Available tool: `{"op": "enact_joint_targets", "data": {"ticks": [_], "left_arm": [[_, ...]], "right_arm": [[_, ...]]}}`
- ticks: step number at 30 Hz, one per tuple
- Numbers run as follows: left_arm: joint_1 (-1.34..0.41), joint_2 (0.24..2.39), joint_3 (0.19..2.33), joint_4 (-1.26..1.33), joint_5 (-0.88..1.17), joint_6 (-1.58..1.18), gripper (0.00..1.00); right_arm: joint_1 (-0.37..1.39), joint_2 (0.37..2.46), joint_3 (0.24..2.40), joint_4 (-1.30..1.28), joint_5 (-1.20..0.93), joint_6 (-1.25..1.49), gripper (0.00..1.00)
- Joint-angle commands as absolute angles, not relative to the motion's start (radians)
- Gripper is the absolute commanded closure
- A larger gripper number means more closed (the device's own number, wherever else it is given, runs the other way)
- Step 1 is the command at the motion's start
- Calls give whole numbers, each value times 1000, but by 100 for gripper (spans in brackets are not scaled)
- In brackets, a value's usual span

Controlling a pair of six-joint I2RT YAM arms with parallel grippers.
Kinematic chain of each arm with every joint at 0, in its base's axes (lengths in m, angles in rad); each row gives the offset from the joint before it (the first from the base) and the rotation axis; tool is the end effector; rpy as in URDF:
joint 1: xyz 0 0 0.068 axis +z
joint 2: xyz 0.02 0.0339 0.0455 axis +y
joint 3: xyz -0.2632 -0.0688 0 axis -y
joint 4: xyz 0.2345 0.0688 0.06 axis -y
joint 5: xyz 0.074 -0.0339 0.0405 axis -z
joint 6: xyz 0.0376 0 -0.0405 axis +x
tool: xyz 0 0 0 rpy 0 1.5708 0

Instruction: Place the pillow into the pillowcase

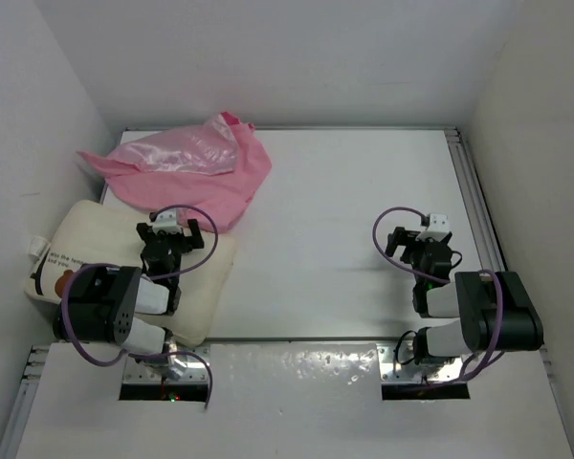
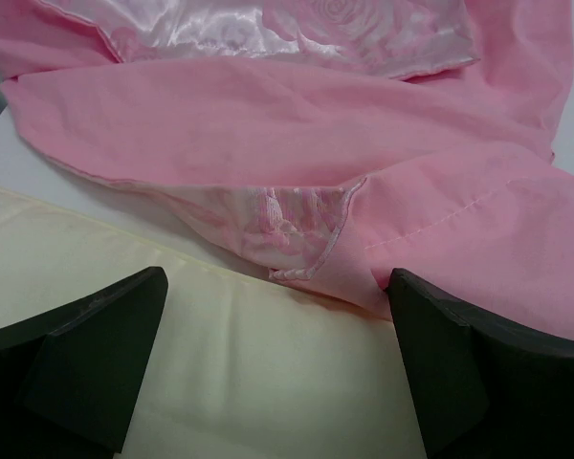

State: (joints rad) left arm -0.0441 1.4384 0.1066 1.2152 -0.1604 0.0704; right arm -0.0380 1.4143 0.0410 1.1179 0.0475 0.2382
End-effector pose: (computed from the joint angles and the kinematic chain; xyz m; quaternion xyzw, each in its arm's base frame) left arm 0.2095 -0.0032 0.1478 -0.0106 0.7465 0.0686 0.6617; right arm 0.1916 -0.0091 0.1271 0.1233 0.7816 0.0424 0.6099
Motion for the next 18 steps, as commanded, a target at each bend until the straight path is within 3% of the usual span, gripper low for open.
{"op": "enact_joint_targets", "data": {"ticks": [1, 4, 5, 7, 8, 9, 10, 11, 14, 18], "left_arm": [[-32, 1436, 130, 1279, -147, 63, 0], [-34, 1437, 127, 1287, -144, 66, 0], [-34, 1437, 126, 1289, -137, 66, 0], [-29, 1407, 147, 1255, -68, 106, 0], [-25, 1302, 175, 1170, -5, 124, 0], [-22, 1246, 223, 912, 33, 147, 0], [-21, 1203, 376, 759, 157, 232, 0], [-28, 1177, 467, 459, 235, 466, 0], [-37, 1192, 760, 139, 253, 630, 0], [-38, 1114, 782, 173, 98, 721, 0]], "right_arm": [[-38, 1387, -9, 1158, 23, 226, 1], [-22, 1290, 125, 904, -75, 157, 1], [-11, 1266, 185, 680, -74, 134, 1], [44, 1238, 381, 484, -60, 60, 1], [66, 1220, 453, 321, -52, -59, 1], [112, 1215, 588, 245, -40, -119, 1], [138, 1218, 651, 122, -29, -238, 1], [185, 1227, 778, 68, -3, -303, 1], [256, 1307, 938, -32, 93, -481, 1], [351, 1451, 1169, 66, 343, -379, 1]]}}
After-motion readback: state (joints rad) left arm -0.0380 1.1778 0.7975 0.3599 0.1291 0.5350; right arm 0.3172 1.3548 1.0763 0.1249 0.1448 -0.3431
